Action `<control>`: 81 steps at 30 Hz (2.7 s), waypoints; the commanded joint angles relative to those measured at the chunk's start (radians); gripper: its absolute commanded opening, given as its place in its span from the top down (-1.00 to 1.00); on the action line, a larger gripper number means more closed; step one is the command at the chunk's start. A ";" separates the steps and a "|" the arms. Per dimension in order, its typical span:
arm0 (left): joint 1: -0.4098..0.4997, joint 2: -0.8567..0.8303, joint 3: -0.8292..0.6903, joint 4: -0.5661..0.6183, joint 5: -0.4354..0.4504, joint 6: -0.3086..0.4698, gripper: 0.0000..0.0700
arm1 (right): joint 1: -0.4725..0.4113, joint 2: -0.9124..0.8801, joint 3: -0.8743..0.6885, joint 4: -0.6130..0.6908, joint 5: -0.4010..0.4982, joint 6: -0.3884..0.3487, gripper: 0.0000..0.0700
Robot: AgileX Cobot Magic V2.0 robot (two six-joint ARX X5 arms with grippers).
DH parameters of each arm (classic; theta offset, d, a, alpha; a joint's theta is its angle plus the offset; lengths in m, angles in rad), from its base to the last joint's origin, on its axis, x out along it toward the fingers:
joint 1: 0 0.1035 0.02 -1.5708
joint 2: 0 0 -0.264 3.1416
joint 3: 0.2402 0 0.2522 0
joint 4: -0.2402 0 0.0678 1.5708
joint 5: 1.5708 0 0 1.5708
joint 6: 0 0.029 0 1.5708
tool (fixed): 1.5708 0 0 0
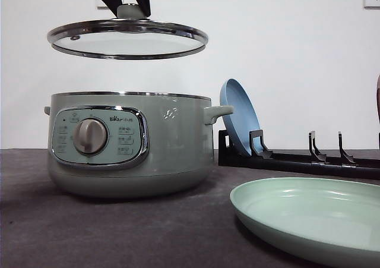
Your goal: Transfer potato from steamer to green plate
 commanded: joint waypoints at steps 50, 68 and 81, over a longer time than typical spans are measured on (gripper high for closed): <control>0.595 -0.138 0.043 -0.027 0.010 -0.017 1.00 | 0.203 0.944 0.578 0.031 -0.144 -0.126 -0.80; 0.595 -0.138 0.043 -0.027 0.010 -0.018 1.00 | 0.310 1.595 1.176 -0.066 0.067 -0.376 -0.80; 0.595 -0.138 0.043 -0.027 0.010 -0.018 1.00 | 0.327 1.723 1.176 -0.025 0.133 -0.453 -0.80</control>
